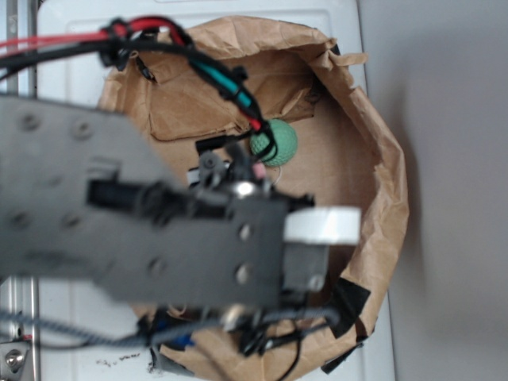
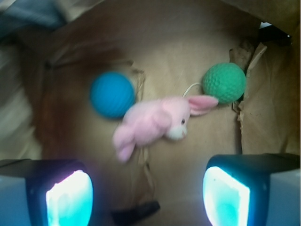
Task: Grab the green ball.
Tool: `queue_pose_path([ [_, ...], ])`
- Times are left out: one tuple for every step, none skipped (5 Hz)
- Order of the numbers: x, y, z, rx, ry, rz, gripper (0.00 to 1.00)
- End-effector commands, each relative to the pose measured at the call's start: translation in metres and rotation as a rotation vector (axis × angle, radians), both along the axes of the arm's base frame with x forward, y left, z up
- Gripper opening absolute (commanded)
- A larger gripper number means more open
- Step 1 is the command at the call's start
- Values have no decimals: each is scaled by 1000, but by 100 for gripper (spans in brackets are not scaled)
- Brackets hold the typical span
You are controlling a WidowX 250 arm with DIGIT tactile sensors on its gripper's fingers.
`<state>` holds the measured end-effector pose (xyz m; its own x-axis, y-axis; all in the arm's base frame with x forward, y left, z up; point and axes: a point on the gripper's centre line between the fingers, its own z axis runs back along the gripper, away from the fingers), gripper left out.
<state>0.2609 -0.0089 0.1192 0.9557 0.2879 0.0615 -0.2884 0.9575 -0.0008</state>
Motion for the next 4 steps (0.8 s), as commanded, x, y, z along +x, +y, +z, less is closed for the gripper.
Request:
queue_pose_path([
  [21,39,-8,-89,-117,339,100],
  [5,50,-6,-113,-135,391,100],
  [5,50,-6,-113,-135,391,100],
  [5,50,-6,-113,-135,391,100],
])
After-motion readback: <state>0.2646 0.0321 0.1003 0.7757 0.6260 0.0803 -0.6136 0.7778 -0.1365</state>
